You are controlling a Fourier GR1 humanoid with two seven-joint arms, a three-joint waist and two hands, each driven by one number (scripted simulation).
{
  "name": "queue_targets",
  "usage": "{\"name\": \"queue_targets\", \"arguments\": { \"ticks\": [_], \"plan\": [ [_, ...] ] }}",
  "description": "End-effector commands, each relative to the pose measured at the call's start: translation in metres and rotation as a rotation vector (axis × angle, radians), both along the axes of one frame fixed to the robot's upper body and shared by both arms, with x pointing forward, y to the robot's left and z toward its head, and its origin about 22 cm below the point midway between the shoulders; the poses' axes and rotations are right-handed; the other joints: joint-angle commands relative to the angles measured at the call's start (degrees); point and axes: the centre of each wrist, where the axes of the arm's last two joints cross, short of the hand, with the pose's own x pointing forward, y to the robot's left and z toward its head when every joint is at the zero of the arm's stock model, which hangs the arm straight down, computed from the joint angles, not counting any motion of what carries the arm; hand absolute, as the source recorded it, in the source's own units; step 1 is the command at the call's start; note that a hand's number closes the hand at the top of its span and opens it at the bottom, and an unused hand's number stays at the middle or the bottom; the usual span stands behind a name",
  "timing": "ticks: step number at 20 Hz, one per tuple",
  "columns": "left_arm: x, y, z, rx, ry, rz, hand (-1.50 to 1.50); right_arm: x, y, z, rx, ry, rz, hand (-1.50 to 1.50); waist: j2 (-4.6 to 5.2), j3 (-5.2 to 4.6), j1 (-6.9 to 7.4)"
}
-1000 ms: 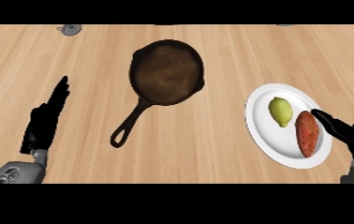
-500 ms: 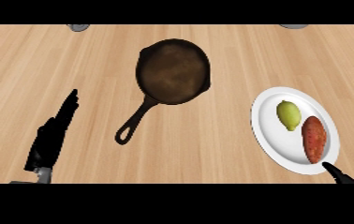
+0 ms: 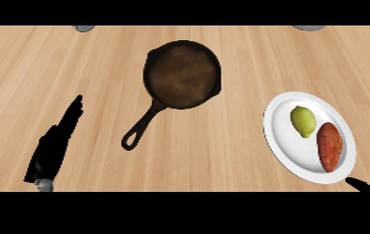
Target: Pick the lemon from the plate and place it in the pan
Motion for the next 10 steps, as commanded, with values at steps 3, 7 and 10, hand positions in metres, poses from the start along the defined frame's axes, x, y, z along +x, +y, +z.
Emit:
{"name": "queue_targets", "arguments": {
  "ticks": [3, 7, 10],
  "plan": [
    [-0.002, -0.001, 0.020, -0.001, 0.008, -0.005, 0.00, 0.019, 0.023, 0.049, -0.062, 0.118, 0.078, -1.50, -0.01, -0.01, 0.13],
    [-0.012, -0.002, -0.004, -0.001, 0.000, 0.008, 0.00, 0.046, 0.032, 0.067, -0.032, 0.183, 0.094, -1.50, 0.03, 0.00, 0.26],
    [0.006, 0.004, 0.006, 0.002, 0.008, -0.003, 0.00, 0.062, 0.026, 0.060, -0.056, 0.260, 0.151, -1.50, 0.11, 0.04, 0.19]
  ]
}}
